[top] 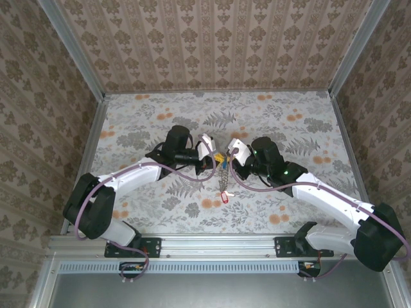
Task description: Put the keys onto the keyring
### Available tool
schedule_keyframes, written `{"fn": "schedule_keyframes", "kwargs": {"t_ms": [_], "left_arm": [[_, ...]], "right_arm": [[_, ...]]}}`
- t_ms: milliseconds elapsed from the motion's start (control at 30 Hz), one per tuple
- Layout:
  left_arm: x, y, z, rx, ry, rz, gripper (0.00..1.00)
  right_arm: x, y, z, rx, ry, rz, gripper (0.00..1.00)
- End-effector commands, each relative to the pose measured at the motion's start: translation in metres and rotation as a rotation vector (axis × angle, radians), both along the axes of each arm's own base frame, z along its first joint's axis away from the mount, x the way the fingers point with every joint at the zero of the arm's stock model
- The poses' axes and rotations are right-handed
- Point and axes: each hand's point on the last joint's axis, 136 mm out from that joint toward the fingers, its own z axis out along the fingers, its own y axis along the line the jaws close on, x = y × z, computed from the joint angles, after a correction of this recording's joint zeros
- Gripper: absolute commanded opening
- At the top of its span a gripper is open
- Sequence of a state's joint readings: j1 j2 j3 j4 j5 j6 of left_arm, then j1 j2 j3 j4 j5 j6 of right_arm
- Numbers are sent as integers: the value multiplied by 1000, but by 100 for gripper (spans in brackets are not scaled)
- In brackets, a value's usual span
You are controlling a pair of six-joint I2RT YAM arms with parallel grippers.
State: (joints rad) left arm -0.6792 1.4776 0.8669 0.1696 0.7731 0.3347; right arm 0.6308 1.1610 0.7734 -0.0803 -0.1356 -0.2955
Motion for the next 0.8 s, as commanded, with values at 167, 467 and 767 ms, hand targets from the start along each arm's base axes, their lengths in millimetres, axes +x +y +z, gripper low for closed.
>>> {"fn": "schedule_keyframes", "kwargs": {"t_ms": [167,467,767], "left_arm": [[-15,-2,19,-57,-44,-73,0],[-13,-3,21,-57,-44,-71,0],[-17,-5,27,-77,-41,-97,0]], "right_arm": [[17,-24,-2,-70,-14,-104,15],[14,-33,8,-80,-57,-110,27],[-24,-19,17,-5,-131,139,29]]}}
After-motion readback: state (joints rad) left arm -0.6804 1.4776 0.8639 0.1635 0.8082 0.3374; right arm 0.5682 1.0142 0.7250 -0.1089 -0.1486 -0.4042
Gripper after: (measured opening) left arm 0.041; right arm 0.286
